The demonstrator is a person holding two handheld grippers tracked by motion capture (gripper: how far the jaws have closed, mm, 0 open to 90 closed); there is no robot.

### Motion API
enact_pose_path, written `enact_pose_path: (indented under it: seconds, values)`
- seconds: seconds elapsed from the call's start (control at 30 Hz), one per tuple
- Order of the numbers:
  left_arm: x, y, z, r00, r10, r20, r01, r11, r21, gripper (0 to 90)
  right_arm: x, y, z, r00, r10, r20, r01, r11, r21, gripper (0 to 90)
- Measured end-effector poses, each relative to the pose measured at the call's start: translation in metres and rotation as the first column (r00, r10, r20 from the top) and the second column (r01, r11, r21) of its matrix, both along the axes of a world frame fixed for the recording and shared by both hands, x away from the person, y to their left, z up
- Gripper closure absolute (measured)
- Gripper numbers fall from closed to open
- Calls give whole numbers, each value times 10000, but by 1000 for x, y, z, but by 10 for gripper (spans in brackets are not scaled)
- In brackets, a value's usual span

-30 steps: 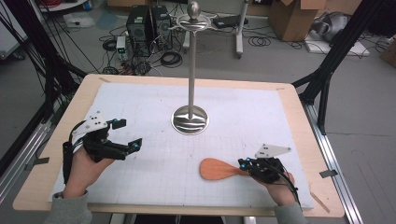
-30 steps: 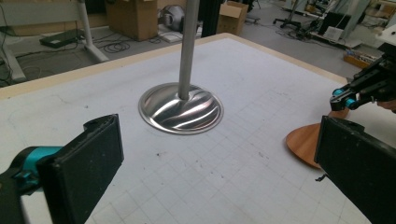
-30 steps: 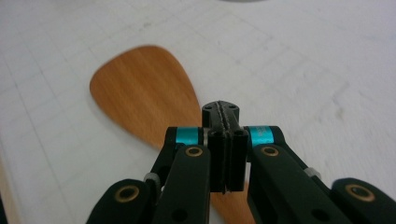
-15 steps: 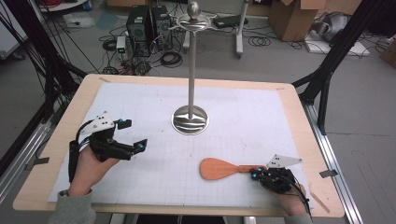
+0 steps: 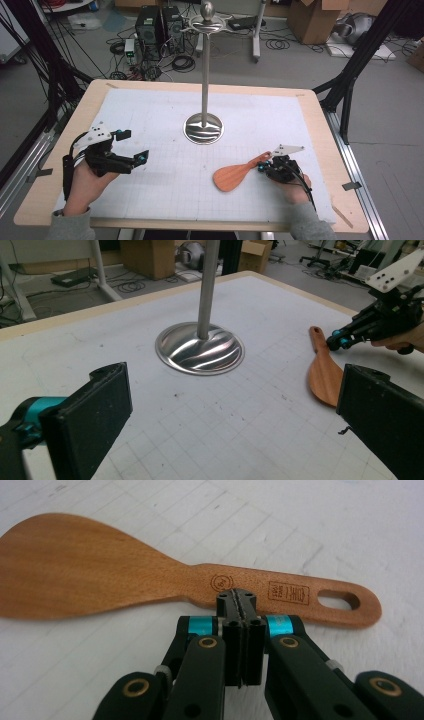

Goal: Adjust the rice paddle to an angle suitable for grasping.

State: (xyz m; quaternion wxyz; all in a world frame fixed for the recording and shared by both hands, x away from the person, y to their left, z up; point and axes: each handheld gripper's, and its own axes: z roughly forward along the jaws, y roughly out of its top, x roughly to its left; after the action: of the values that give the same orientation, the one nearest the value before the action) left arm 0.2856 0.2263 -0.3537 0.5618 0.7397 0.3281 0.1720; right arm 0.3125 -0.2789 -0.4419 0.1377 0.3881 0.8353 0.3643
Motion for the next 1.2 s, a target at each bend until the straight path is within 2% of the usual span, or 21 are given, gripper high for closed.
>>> enact_pose_path:
  seconds: [0.27,0.43,0.53,0.57,0.67,0.73,0.8,0.93,1.07,1.2]
  values:
    - [-6,8,1,9997,232,61,-232,9997,-11,18,19,15,-1,9997,-112,225,115,9998,-137,900]
    - [-8,10,0,9997,250,40,-250,9997,29,18,23,18,1,9994,-152,326,157,9998,-146,900]
    - [-8,12,0,9996,290,44,-290,9996,1,18,19,17,14,9968,-151,791,93,9972,738,900]
    - [-8,12,0,9995,321,35,-321,9995,15,18,18,20,16,9965,-71,833,11,9975,712,900]
    - [-8,12,-1,9994,339,14,-339,9994,51,18,14,44,22,9917,737,1052,-775,9965,326,900]
    - [-9,12,-1,9994,353,14,-353,9993,74,18,12,59,23,9872,1159,1099,-1198,9924,296,900]
    - [-10,13,-1,9993,368,28,-368,9993,53,18,10,80,23,9796,1719,1044,-1758,9840,297,900]
    - [-12,15,1,9992,387,67,-386,9993,-17,18,9,114,18,9637,2538,825,-2548,9670,5,900]
    - [-14,16,3,9992,355,156,-353,9993,-86,18,11,138,11,9518,3011,576,-3008,9536,-151,900]
    - [-15,19,3,9991,412,132,-411,9991,-64,18,13,154,5,9433,3303,330,-3292,9436,-357,900]
